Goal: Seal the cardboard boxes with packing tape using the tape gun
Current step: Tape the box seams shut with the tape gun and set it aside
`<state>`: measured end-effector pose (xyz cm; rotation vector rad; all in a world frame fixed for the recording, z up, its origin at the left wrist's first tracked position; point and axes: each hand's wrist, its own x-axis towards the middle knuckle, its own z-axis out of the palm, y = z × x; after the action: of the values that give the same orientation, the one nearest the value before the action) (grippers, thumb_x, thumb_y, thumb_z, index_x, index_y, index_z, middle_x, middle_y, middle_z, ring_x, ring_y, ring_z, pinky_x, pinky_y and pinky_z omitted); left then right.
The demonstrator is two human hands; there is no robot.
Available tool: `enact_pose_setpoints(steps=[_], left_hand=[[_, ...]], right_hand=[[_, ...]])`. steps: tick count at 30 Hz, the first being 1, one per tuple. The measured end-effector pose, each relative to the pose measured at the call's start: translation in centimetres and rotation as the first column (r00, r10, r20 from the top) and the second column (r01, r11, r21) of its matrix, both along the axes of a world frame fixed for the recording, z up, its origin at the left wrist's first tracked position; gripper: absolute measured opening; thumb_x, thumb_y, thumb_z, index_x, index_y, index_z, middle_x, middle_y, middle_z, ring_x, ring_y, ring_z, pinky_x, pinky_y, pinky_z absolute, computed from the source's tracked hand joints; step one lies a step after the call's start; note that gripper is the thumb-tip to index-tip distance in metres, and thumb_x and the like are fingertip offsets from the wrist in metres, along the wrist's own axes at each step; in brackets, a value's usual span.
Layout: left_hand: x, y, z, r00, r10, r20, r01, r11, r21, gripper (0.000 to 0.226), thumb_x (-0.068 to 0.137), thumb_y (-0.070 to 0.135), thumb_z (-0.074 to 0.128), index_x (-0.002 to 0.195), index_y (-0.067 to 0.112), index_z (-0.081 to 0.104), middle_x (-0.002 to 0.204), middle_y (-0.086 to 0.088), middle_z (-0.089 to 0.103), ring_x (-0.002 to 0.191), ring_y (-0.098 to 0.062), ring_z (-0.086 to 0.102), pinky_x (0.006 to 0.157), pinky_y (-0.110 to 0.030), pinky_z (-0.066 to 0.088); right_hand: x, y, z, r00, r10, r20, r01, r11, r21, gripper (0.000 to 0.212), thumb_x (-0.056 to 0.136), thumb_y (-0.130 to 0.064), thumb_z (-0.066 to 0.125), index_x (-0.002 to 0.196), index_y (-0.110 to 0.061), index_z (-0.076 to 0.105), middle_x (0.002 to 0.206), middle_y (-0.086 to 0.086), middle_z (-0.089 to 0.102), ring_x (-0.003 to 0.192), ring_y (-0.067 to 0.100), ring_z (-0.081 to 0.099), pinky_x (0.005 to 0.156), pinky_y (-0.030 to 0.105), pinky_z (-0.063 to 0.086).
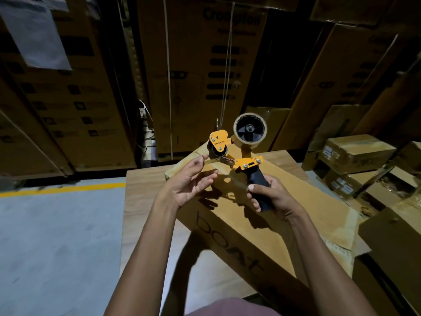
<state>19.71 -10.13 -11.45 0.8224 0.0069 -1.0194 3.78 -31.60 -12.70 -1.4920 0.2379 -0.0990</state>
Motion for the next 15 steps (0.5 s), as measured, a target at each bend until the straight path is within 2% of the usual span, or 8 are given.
enact_pose_setpoints(steps=[4, 7, 9, 11, 13, 15], left_hand=[[0.9, 0.1, 0.0, 0.995, 0.099, 0.032, -0.099, 0.995, -0.028, 0.029, 0.090, 0.007, 0.062, 0.119, 0.006, 0.069, 0.103, -0.026, 0.072, 0.081, -0.022, 0.076, 0.072, -0.032, 0.062], [1.7, 0.3, -0.6, 0.992, 0.127, 0.020, -0.126, 0.990, -0.059, 0.028, 0.089, 0.008, 0.060, 0.115, 0.001, 0.066, 0.102, -0.025, 0.072, 0.085, -0.022, 0.076, 0.075, -0.031, 0.063], [2.2, 0.3, -1.2, 0.991, 0.128, -0.025, -0.130, 0.985, -0.118, 0.029, 0.092, 0.013, 0.056, 0.118, -0.001, 0.061, 0.106, -0.028, 0.070, 0.088, -0.026, 0.076, 0.077, -0.035, 0.063], [2.8, 0.0, -1.8, 0.992, 0.114, -0.061, -0.121, 0.982, -0.145, 0.033, 0.100, 0.030, 0.049, 0.114, 0.002, 0.057, 0.108, -0.031, 0.068, 0.088, -0.030, 0.076, 0.073, -0.037, 0.064], [3.5, -0.3, -1.9, 0.996, 0.086, -0.022, -0.087, 0.994, -0.065, 0.045, 0.099, 0.049, 0.045, 0.102, 0.006, 0.056, 0.107, -0.031, 0.068, 0.083, -0.030, 0.076, 0.067, -0.036, 0.064], [4.1, -0.7, -1.4, 0.994, 0.088, 0.064, -0.094, 0.990, 0.102, 0.041, 0.093, 0.045, 0.061, 0.098, 0.005, 0.059, 0.101, -0.027, 0.070, 0.077, -0.024, 0.075, 0.059, -0.028, 0.063]], right_hand=[[1.3, -0.3, -0.2, 0.999, 0.049, -0.005, -0.049, 0.999, -0.002, 0.026, 0.087, -0.014, 0.073, 0.101, -0.002, 0.055, 0.080, 0.014, 0.065, 0.054, 0.020, 0.060, 0.046, 0.029, 0.053], [2.2, -0.4, -0.4, 0.997, 0.076, -0.005, -0.076, 0.997, -0.011, 0.029, 0.087, -0.016, 0.075, 0.104, -0.002, 0.056, 0.081, 0.013, 0.066, 0.055, 0.020, 0.060, 0.048, 0.028, 0.054], [2.6, -0.4, -0.7, 0.997, 0.073, -0.004, -0.073, 0.997, -0.007, 0.033, 0.086, -0.019, 0.076, 0.105, -0.001, 0.056, 0.082, 0.014, 0.066, 0.056, 0.020, 0.060, 0.048, 0.028, 0.054], [2.9, -0.5, -1.0, 0.998, 0.066, 0.002, -0.066, 0.998, -0.008, 0.038, 0.086, -0.023, 0.078, 0.106, -0.001, 0.056, 0.083, 0.015, 0.066, 0.056, 0.021, 0.061, 0.050, 0.029, 0.055], [3.0, -0.6, -1.2, 0.999, 0.038, 0.010, -0.038, 0.999, -0.022, 0.033, 0.091, -0.019, 0.076, 0.107, 0.000, 0.056, 0.084, 0.016, 0.065, 0.057, 0.022, 0.061, 0.051, 0.029, 0.055], [3.1, -0.7, -1.4, 1.000, -0.004, 0.005, 0.004, 0.999, -0.044, 0.023, 0.095, -0.011, 0.072, 0.107, 0.000, 0.055, 0.083, 0.016, 0.064, 0.056, 0.023, 0.059, 0.051, 0.030, 0.054]])
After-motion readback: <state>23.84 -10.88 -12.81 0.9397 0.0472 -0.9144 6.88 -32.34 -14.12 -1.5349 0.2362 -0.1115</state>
